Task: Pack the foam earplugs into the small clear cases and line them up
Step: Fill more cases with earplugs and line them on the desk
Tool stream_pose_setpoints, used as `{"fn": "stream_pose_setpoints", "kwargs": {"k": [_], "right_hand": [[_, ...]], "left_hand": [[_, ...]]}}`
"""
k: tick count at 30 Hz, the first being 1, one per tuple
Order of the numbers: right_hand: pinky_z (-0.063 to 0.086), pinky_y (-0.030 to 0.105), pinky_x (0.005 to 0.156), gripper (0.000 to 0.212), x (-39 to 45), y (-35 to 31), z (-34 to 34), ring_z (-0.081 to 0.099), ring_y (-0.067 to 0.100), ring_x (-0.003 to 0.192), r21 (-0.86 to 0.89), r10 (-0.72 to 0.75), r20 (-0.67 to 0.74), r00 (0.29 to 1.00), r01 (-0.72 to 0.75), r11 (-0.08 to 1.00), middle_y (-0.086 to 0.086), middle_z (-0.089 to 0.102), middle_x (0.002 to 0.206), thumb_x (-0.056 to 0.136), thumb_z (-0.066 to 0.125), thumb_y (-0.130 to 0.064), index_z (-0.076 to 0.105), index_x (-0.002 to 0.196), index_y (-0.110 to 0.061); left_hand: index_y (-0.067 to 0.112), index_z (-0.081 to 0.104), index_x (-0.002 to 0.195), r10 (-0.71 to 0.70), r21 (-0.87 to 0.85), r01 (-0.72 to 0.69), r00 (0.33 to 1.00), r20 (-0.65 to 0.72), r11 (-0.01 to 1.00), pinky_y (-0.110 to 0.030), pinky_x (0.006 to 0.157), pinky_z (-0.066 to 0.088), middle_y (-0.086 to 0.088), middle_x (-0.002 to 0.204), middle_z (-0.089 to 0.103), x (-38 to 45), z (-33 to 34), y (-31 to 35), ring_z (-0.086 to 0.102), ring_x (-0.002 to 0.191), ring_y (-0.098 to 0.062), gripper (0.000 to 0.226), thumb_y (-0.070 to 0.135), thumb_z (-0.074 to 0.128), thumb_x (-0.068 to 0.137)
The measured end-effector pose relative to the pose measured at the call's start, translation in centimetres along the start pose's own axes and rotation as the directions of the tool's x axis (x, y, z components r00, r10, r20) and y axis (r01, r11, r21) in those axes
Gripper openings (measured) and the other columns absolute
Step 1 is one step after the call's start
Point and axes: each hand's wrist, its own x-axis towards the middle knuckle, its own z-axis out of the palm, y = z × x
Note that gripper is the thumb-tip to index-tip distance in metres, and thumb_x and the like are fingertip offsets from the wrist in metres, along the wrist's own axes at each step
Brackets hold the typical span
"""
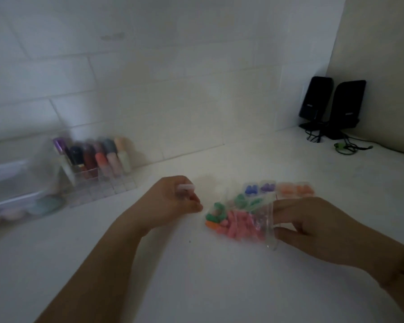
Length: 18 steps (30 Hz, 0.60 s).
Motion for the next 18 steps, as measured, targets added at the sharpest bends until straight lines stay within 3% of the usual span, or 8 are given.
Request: {"fn": "stream_pose_setpoints", "kwargs": {"k": [2, 5, 8, 10, 14, 18], "right_hand": [[0.037, -0.002, 0.079, 0.027, 0.1, 0.0, 0.5, 0.050, -0.027, 0.096, 0.045, 0.004, 0.016, 1.000, -0.004, 0.999, -0.035, 0.060, 0.117, 0.094, 0.050, -0.042, 0.067, 0.114, -0.040], [0.037, -0.002, 0.083, 0.037, 0.2, 0.0, 1.4, 0.054, -0.019, 0.104, 0.074, -0.017, 0.014, 1.000, 0.016, 0.997, -0.047, 0.049, 0.117, 0.095, 0.041, -0.050, 0.051, 0.130, -0.046], [0.051, 0.020, 0.090, 0.045, 0.7, -0.4, 2.0, 0.057, -0.003, 0.115, 0.017, -0.068, 0.060, 0.996, 0.067, 0.998, -0.046, 0.035, 0.136, 0.097, 0.039, -0.042, 0.033, 0.139, -0.055], [0.057, 0.026, 0.077, 0.051, 0.9, -0.8, 2.0, 0.066, 0.006, 0.101, -0.044, -0.086, 0.030, 0.996, 0.087, 0.995, -0.034, 0.041, 0.142, 0.093, 0.037, -0.033, 0.036, 0.140, -0.053], [0.057, 0.025, 0.058, 0.056, 1.2, -0.9, 2.5, 0.071, 0.016, 0.084, -0.129, -0.127, -0.001, 0.992, 0.126, 0.984, -0.014, 0.062, 0.129, 0.080, 0.039, -0.023, 0.056, 0.130, -0.040], [0.058, 0.024, 0.068, 0.048, 1.6, -0.8, 3.0, 0.068, 0.009, 0.097, -0.132, -0.148, -0.082, 0.986, 0.137, 0.982, -0.016, 0.064, 0.125, 0.084, 0.050, -0.019, 0.060, 0.125, -0.040]], "left_hand": [[0.024, 0.063, 0.069, 0.039, 0.193, -0.037, 0.999, -0.004, 0.980, -0.023, 0.065, 0.047, 0.013, 0.079, 0.072, 0.1, 0.9, 0.1, 0.063, 0.072, -0.006, 0.024, 0.030, 0.086, 0.062], [0.026, 0.066, 0.072, 0.065, 0.292, -0.055, 0.998, -0.024, 0.955, -0.013, 0.053, 0.040, 0.018, 0.070, 0.064, 0.3, 2.0, 0.5, 0.057, 0.062, 0.001, 0.024, 0.035, 0.085, 0.061], [0.024, 0.062, 0.072, 0.066, 0.327, -0.069, 0.998, 0.020, 0.943, -0.010, 0.051, 0.037, 0.014, 0.071, 0.063, 0.3, 2.6, 0.4, 0.056, 0.063, 0.002, 0.024, 0.030, 0.084, 0.063], [0.024, 0.059, 0.073, 0.062, 0.350, -0.062, 0.998, 0.010, 0.935, -0.011, 0.054, 0.039, 0.014, 0.074, 0.065, 0.3, 2.7, 0.4, 0.057, 0.067, 0.002, 0.028, 0.033, 0.084, 0.064], [0.029, 0.052, 0.073, 0.077, 0.362, -0.071, 0.997, -0.004, 0.930, -0.014, 0.061, 0.042, 0.013, 0.077, 0.067, 0.0, 3.0, 0.5, 0.058, 0.071, 0.002, 0.031, 0.035, 0.082, 0.069], [0.025, 0.055, 0.070, 0.054, 0.189, -0.052, 0.998, -0.010, 0.981, -0.019, 0.063, 0.045, 0.014, 0.073, 0.065, -0.2, 3.0, 0.8, 0.058, 0.067, 0.006, 0.030, 0.026, 0.085, 0.066]]}}
